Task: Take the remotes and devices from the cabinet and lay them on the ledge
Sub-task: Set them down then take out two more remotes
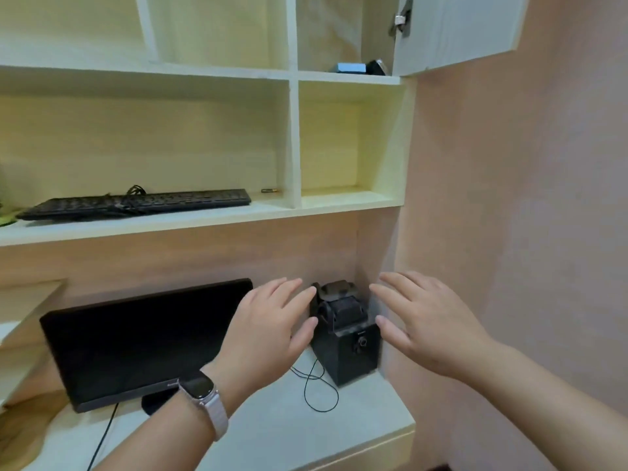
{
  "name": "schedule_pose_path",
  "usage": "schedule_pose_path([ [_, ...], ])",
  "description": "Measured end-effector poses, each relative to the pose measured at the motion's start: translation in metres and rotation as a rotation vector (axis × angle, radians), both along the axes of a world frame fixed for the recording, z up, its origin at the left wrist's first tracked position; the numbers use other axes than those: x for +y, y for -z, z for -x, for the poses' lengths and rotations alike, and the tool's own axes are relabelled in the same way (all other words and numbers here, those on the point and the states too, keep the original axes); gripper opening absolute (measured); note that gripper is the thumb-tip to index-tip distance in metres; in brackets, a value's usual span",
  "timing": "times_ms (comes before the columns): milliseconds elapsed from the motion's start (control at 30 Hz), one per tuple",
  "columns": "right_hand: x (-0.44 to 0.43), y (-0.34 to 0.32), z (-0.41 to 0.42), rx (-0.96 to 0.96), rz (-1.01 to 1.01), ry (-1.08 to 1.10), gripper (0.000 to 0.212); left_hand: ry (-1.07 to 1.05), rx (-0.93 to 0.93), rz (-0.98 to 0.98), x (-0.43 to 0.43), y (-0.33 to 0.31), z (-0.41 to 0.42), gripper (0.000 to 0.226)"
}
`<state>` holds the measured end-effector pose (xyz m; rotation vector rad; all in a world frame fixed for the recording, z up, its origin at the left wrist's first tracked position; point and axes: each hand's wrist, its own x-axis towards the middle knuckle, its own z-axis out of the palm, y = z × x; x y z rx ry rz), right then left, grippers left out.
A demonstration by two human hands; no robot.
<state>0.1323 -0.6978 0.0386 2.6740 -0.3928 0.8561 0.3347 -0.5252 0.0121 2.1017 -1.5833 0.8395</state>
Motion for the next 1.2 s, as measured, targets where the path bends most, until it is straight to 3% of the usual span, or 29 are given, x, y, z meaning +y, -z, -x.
schedule_pose_path([
  [367,-0.104,-0.083,-0.070,-0.097,0.064,0.044,0.051,0.013,-0.074,0.051,-0.109,-0.083,-0.072,0.049],
  [900,-0.246,-0.245,-0.155,-0.339,0.056,-0.268,0.063,-0.045,-0.341,0.300,-0.233,-0.274,-0.108,0.049],
  [1067,-0.249,-0.295,-0.184,-0.390,0.017,-0.385,0.046,-0.093,-0.286,0.177,-0.244,-0.344,-0.111,0.046],
  [1200,-0.247,-0.330,-0.207,-0.287,-0.069,-0.299,0.043,-0.227,-0.170,-0.051,-0.265,-0.389,-0.113,0.043],
])
